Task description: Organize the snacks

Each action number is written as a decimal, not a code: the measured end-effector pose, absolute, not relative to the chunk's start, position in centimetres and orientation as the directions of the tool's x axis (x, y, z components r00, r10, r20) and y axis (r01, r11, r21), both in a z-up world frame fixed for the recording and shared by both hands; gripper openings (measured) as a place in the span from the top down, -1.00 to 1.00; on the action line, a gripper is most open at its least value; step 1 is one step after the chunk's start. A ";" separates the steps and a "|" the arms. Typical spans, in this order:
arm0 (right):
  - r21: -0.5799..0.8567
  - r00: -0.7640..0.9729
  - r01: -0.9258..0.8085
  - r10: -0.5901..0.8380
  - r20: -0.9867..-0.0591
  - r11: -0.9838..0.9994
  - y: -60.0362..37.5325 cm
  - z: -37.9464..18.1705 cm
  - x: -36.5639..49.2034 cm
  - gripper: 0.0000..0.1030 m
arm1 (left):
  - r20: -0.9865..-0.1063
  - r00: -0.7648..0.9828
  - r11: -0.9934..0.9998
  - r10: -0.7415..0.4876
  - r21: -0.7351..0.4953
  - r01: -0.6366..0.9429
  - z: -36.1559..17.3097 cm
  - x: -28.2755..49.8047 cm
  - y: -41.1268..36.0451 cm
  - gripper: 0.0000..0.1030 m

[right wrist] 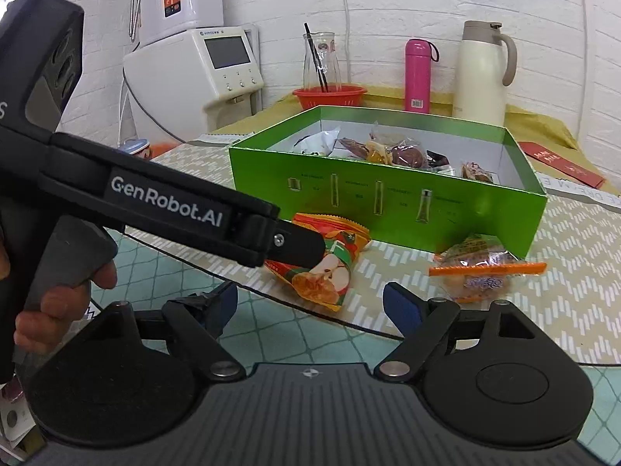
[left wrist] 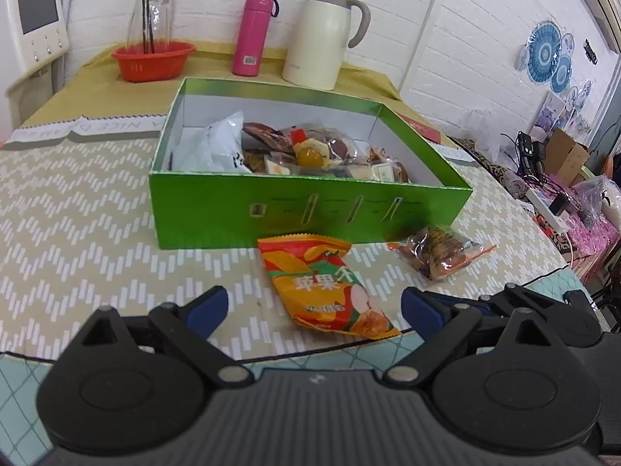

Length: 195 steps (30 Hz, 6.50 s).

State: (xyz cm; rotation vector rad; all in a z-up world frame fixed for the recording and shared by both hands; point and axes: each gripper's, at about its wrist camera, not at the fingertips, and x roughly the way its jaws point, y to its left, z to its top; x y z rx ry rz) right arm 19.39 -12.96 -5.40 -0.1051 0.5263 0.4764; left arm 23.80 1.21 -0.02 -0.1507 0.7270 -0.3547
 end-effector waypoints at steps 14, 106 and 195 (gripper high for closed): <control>0.032 0.733 -0.454 0.394 -0.554 0.890 -12.0 -6.3 21.7 -1.00 | -0.660 0.619 0.904 -0.425 -0.283 0.320 -1.4 25.7 0.5 -0.11; -0.014 0.880 -0.329 0.301 -0.368 0.944 -18.7 -0.9 22.0 -1.00 | -0.495 0.825 0.958 -0.274 -0.215 0.188 4.5 25.6 -2.4 -0.90; 0.069 0.756 -0.340 0.316 -0.573 0.938 -14.1 -6.2 16.8 -0.08 | -0.644 0.562 0.853 -0.520 -0.352 0.386 -1.7 22.0 -2.3 0.34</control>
